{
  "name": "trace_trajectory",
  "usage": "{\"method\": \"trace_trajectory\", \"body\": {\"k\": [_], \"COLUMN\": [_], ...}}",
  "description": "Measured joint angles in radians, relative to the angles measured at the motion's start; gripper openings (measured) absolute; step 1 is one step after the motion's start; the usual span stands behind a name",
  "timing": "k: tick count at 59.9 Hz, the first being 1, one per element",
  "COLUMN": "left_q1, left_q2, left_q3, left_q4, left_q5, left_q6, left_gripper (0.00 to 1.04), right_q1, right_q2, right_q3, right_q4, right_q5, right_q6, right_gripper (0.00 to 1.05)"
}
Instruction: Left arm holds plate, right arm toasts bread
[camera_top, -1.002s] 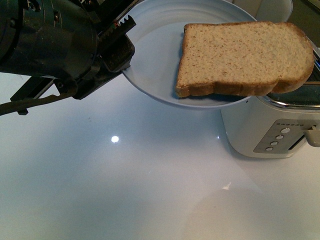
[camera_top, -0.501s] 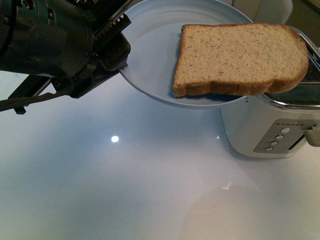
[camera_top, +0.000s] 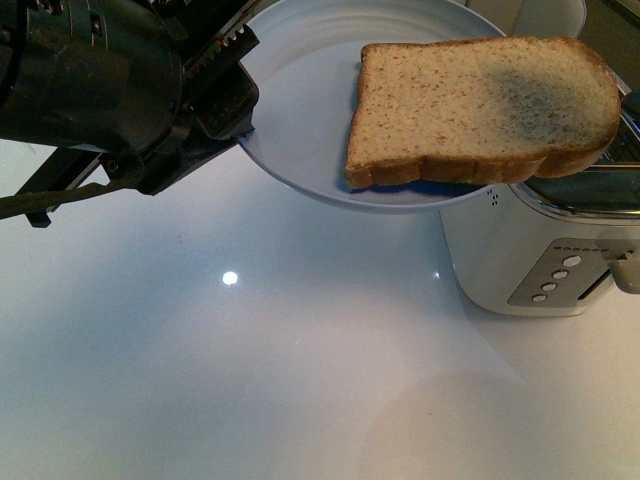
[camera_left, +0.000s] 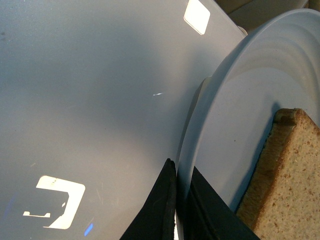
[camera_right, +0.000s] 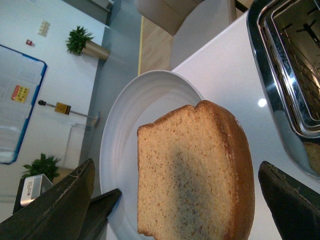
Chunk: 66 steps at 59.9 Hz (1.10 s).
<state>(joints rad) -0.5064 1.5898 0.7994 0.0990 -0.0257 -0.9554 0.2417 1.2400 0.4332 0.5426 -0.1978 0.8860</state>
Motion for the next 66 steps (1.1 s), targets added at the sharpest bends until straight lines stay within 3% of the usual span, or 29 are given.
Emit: {"method": "trace_trajectory", "body": {"k": [8,11,33,66], "left_q1": [0.002,0.002,0.004,0.004], "left_q2": [0.000,0.000,0.000,0.000], "left_q3": [0.000,0.000,0.000,0.000], "left_q4": [0.000,0.000,0.000,0.000], "left_q5": [0.002,0.003,0.006,0.015], "left_q6": [0.000,0.000,0.000,0.000], "left_gripper": [0.03,0.03,0.03,0.03], "right_q1": [0.002,0.002,0.016,-0.015], "right_q2": [0.040,0.043,0.090,0.040], "right_q3": [-0.001,-0.001,-0.027,-0.030], "right_q4": [0.016,0.022,0.034,0.008], "right_q5": [0.016,0.015,0.002,-0.027], "right_q6": [0.062,0.071,0.111,0.114], "right_gripper": [0.95,0.89,0.01,0.02]}}
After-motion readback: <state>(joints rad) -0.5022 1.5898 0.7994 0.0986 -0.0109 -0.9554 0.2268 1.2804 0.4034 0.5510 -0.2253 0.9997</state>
